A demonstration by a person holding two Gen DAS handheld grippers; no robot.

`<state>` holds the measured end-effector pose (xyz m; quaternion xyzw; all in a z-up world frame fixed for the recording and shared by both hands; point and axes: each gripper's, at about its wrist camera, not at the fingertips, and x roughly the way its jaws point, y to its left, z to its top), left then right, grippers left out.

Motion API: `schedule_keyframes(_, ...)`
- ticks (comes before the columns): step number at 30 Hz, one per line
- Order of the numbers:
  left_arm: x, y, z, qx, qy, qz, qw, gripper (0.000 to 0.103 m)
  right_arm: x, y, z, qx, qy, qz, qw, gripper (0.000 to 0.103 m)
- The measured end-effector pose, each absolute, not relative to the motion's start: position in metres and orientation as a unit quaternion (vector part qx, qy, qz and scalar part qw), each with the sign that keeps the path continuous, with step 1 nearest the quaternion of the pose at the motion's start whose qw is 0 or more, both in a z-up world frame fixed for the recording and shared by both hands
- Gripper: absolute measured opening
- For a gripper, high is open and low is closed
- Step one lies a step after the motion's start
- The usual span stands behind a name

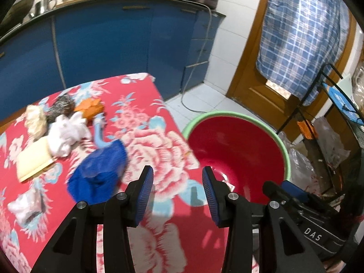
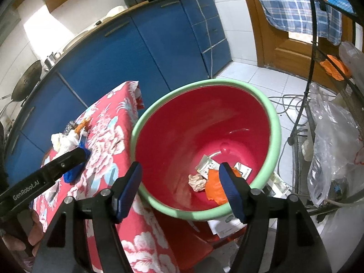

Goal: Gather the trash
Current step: 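Move both grippers over the red bucket and open them to drop the items, then move the left gripper to the clear plastic bag while the right approaches the blue cloth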

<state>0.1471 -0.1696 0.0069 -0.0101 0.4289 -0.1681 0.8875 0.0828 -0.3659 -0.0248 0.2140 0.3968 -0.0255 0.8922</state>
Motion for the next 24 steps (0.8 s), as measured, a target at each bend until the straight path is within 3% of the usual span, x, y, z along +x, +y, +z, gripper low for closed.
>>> schedule_keyframes(8, 0.141, -0.126, 0.006, -0.029, 0.428, -0.124, 0.895, 0.048, 0.084, -0.344, -0.017, 0.2, 0.397, -0.007, 0.896, 0.074)
schedule_keyframes(12, 0.138, -0.101, 0.004, -0.037, 0.426, -0.098, 0.899, 0.055, 0.085, -0.332, -0.015, 0.192, 0.4, 0.004, 0.896, 0.074)
schedule_keyframes(24, 0.136, -0.028, 0.001, -0.058, 0.422, -0.025, 0.905, 0.061, 0.094, -0.294, -0.008, 0.17, 0.407, 0.033, 0.897, 0.077)
